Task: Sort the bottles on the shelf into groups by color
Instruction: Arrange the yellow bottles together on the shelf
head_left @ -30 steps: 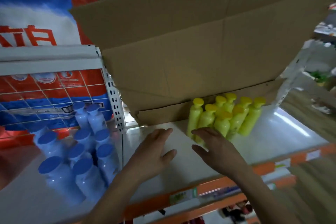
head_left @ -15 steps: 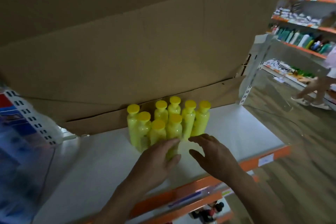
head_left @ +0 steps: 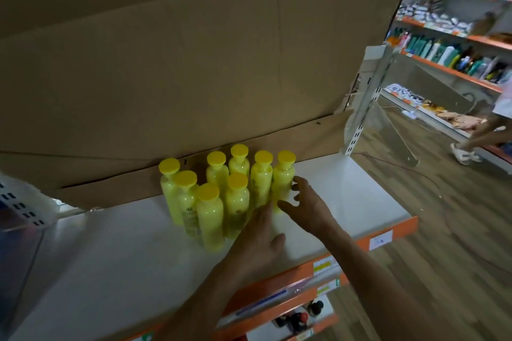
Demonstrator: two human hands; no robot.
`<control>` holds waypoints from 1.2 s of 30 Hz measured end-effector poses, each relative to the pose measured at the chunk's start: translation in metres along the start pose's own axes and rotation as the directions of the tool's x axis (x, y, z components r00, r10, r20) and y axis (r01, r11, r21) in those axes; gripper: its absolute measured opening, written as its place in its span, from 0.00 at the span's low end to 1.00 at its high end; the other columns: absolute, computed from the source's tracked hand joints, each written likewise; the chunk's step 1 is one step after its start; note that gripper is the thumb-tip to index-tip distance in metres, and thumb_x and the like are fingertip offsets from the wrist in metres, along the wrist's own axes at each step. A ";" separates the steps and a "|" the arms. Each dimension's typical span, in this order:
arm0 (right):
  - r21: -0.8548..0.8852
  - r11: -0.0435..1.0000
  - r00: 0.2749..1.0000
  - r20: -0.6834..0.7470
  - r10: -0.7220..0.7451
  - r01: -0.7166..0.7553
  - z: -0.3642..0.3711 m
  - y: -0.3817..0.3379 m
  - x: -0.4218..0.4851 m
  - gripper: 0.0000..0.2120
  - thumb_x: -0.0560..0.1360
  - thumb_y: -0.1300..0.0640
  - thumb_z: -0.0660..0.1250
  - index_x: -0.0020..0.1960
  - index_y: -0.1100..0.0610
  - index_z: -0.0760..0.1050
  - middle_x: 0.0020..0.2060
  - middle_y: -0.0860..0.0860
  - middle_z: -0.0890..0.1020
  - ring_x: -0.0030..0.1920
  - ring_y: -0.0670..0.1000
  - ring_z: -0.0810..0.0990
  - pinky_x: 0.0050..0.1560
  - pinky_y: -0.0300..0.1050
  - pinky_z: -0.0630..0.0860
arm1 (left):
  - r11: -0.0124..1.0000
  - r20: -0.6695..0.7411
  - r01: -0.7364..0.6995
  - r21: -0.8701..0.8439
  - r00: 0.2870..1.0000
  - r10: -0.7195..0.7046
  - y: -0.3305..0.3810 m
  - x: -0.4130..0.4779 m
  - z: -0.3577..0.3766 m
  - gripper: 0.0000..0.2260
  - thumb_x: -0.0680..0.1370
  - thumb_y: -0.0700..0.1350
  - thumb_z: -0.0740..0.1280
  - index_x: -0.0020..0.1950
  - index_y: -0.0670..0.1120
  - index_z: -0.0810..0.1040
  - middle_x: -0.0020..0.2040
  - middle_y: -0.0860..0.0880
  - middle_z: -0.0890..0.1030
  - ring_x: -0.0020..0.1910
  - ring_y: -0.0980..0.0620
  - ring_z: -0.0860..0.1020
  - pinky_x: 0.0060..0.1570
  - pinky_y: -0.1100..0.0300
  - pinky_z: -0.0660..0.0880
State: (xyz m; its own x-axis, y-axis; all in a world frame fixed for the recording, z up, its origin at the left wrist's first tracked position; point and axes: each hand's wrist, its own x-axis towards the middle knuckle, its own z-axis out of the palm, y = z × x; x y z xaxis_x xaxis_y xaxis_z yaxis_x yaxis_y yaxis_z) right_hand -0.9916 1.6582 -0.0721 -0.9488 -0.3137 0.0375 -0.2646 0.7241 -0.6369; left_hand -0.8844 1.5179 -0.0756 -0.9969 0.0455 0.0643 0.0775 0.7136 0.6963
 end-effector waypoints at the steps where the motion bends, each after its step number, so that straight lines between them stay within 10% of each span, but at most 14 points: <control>1: 0.036 0.999 1.000 -0.019 0.022 -0.022 0.004 -0.002 0.005 0.35 0.71 0.44 0.73 0.71 0.52 0.62 0.64 0.51 0.75 0.60 0.54 0.76 0.56 0.52 0.76 | 0.999 -0.003 0.019 -0.032 1.000 -0.019 -0.002 0.005 0.004 0.37 0.80 0.48 0.63 0.80 0.50 0.42 0.81 0.50 0.46 0.79 0.53 0.47 0.73 0.63 0.47; 10: 0.151 0.988 0.993 -0.116 -0.009 0.026 0.026 0.013 0.033 0.28 0.66 0.35 0.70 0.55 0.52 0.67 0.48 0.48 0.77 0.48 0.53 0.78 0.46 0.58 0.77 | 0.999 -0.007 0.052 -0.016 0.999 -0.052 -0.027 0.032 0.038 0.40 0.79 0.48 0.65 0.80 0.47 0.39 0.80 0.51 0.44 0.78 0.57 0.46 0.65 0.78 0.37; 15: 0.190 0.971 0.990 -0.010 -0.144 0.143 0.009 0.035 0.053 0.26 0.70 0.41 0.71 0.60 0.47 0.62 0.51 0.46 0.79 0.50 0.48 0.80 0.49 0.52 0.80 | 0.996 -0.034 0.089 -0.029 0.995 -0.089 -0.026 0.051 0.059 0.42 0.79 0.50 0.65 0.79 0.48 0.35 0.80 0.49 0.39 0.78 0.52 0.51 0.71 0.66 0.52; 19: 0.308 0.938 0.968 0.139 -0.207 0.156 -0.005 0.056 0.067 0.25 0.70 0.44 0.72 0.61 0.46 0.64 0.54 0.42 0.78 0.53 0.44 0.79 0.52 0.51 0.80 | 0.978 -0.150 0.128 -0.164 0.977 -0.153 -0.013 0.068 0.071 0.37 0.79 0.50 0.63 0.76 0.57 0.38 0.78 0.56 0.48 0.75 0.59 0.56 0.72 0.64 0.58; 23: 0.297 0.942 0.971 0.127 -0.201 0.156 0.009 0.072 0.070 0.28 0.66 0.40 0.75 0.60 0.46 0.68 0.52 0.45 0.76 0.52 0.47 0.78 0.50 0.50 0.79 | 0.960 -0.189 0.217 -0.177 0.950 -0.250 -0.019 0.091 0.088 0.36 0.77 0.56 0.60 0.79 0.49 0.46 0.76 0.42 0.61 0.73 0.45 0.66 0.68 0.47 0.69; 36: 0.212 0.968 0.984 0.091 -0.154 0.132 0.018 0.089 0.110 0.21 0.67 0.44 0.70 0.56 0.47 0.67 0.48 0.45 0.79 0.47 0.48 0.79 0.44 0.53 0.78 | 0.899 -0.114 0.276 -0.341 0.937 -0.331 -0.019 0.133 0.092 0.42 0.75 0.48 0.67 0.76 0.59 0.38 0.76 0.42 0.60 0.73 0.45 0.65 0.71 0.48 0.65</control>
State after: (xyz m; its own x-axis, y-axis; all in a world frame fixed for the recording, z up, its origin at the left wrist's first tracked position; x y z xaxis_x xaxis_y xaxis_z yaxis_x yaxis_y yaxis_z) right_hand -1.1164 1.6770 -0.1379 -0.8770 -0.4761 0.0649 -0.3447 0.5294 -0.7752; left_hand -1.0199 1.5751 -0.1458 -0.9580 -0.2728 -0.0888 -0.2007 0.4158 0.8871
